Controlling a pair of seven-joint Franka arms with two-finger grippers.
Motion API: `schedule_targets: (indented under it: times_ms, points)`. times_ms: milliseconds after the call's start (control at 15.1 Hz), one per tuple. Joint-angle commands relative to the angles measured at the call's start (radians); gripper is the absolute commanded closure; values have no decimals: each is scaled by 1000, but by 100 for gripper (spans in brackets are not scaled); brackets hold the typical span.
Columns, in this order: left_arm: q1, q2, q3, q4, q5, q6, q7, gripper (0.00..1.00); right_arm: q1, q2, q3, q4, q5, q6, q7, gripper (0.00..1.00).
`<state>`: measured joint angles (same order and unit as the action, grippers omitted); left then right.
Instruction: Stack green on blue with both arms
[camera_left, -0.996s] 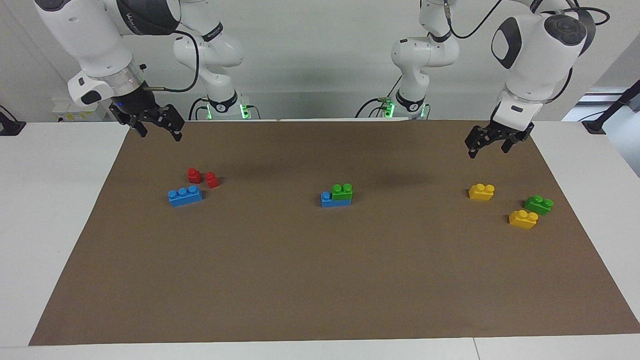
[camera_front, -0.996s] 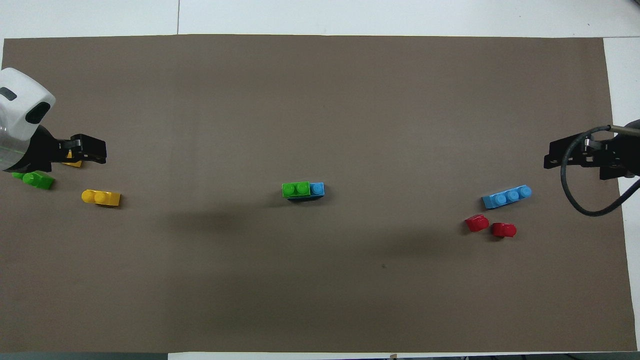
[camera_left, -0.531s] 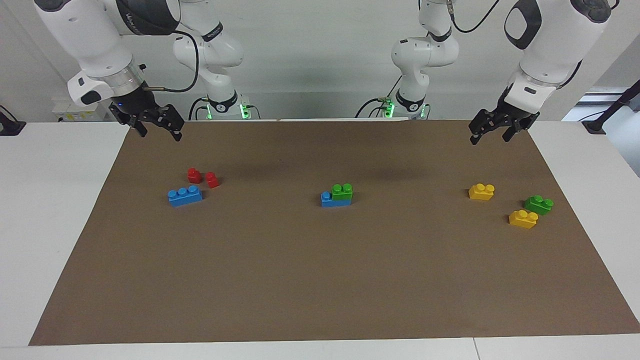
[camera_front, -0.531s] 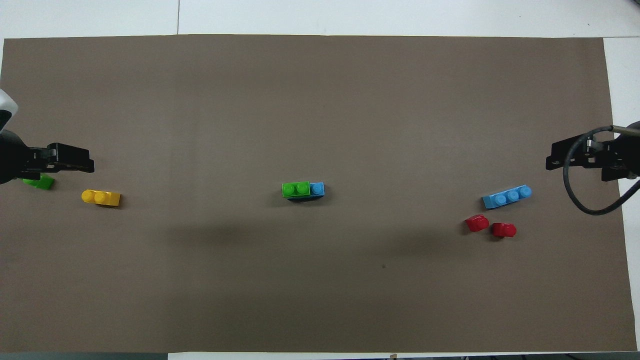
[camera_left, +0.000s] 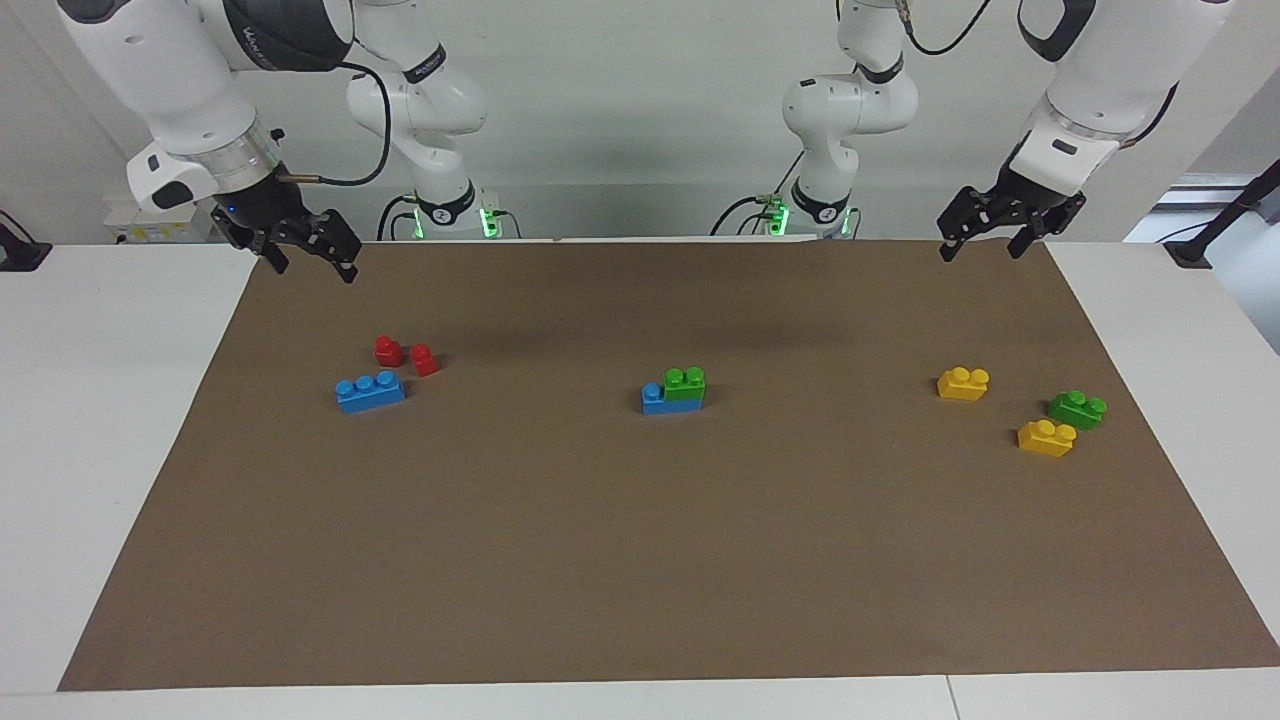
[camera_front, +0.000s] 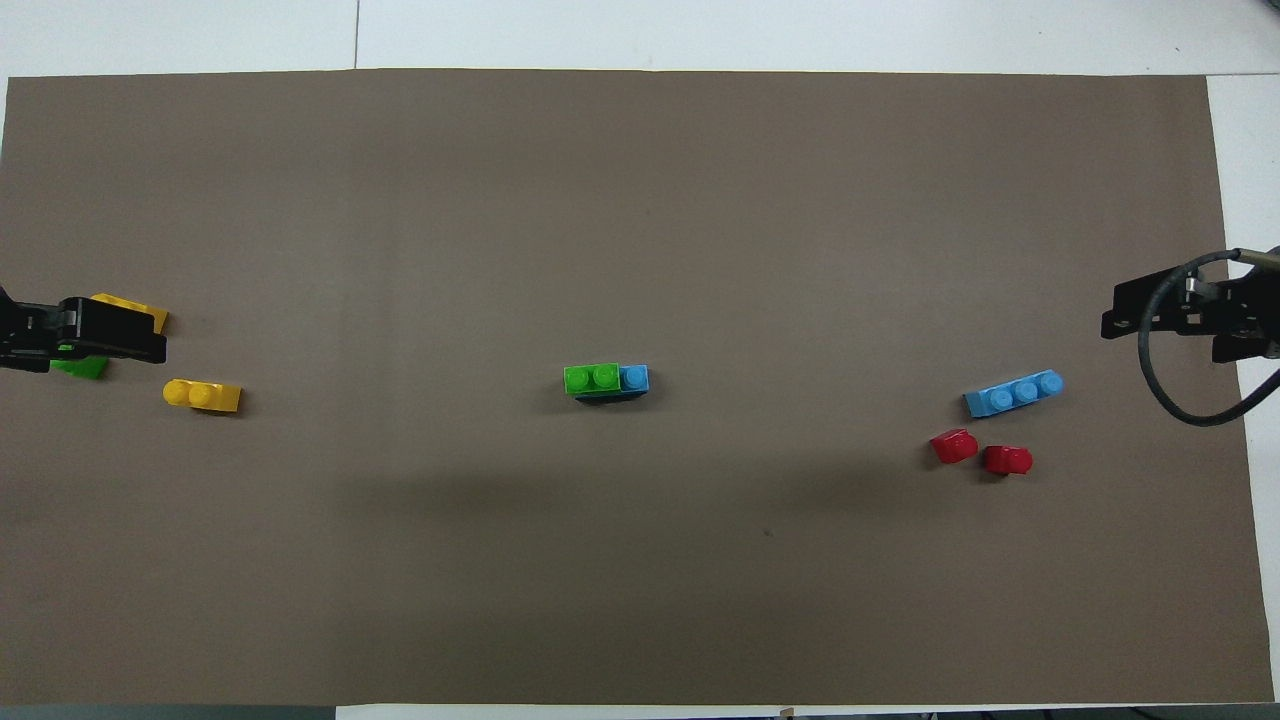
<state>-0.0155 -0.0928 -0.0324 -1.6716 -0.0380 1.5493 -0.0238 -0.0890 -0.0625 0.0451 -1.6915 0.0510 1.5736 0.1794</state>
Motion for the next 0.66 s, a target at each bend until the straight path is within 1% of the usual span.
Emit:
schedule_targets:
  times_ms: [0,266,598]
  points:
    - [3,1,-1,12,17,-18,53,0,-18,12,12,18,-43,-1,-72,0]
    - [3,-1,-3,6,44,-3,62,0,-18,12,12,18,-49,9,-142,0]
    - [3,-1,-3,6,44,-3,59,0,-18,12,12,18,-49,8,-141,0]
